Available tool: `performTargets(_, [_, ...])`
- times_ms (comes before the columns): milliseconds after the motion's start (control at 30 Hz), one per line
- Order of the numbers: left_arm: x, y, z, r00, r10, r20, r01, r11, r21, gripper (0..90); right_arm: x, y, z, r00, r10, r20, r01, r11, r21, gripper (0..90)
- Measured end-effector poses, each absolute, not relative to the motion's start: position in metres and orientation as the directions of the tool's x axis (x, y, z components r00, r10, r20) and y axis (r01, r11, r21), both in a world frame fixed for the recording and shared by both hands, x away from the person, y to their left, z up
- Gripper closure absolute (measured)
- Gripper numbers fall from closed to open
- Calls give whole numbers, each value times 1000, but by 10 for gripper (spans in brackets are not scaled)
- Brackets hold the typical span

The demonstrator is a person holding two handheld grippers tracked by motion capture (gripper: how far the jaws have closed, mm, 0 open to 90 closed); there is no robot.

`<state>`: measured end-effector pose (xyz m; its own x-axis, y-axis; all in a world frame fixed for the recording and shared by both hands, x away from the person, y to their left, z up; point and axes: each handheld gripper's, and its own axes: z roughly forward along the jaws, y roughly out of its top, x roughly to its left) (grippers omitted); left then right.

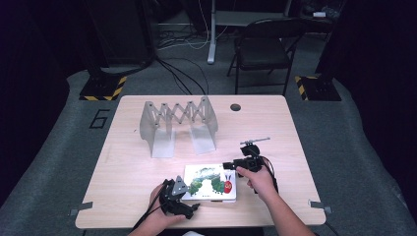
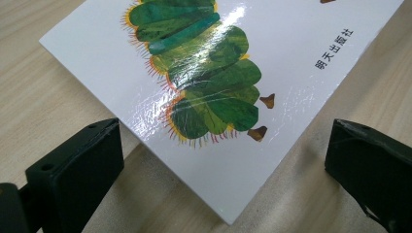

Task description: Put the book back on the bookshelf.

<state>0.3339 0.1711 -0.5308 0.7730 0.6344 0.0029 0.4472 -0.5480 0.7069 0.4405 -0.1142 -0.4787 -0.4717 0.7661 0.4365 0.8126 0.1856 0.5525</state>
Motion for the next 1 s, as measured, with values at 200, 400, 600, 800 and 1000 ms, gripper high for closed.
performTargets(200, [334, 170, -532, 749, 663, 10, 458, -529, 715, 3, 437, -114, -473, -473, 754, 456, 812, 172, 557, 392])
performTargets(400, [333, 169, -531, 731, 682, 14, 472, -521, 711, 0, 433, -113, -467, -477, 753, 454, 808, 172, 563, 392])
performTargets(600, [333, 170, -531, 718, 696, 18, 482, -515, 709, 0, 429, -111, -462, -497, 742, 449, 791, 176, 586, 392])
performTargets(800, [334, 171, -530, 697, 717, 17, 499, -502, 706, 4, 426, -108, -459, -510, 731, 453, 787, 185, 589, 393])
performTargets(1000, [333, 171, -528, 701, 711, 51, 478, -523, 706, 14, 427, -107, -461, -507, 734, 452, 791, 188, 583, 393])
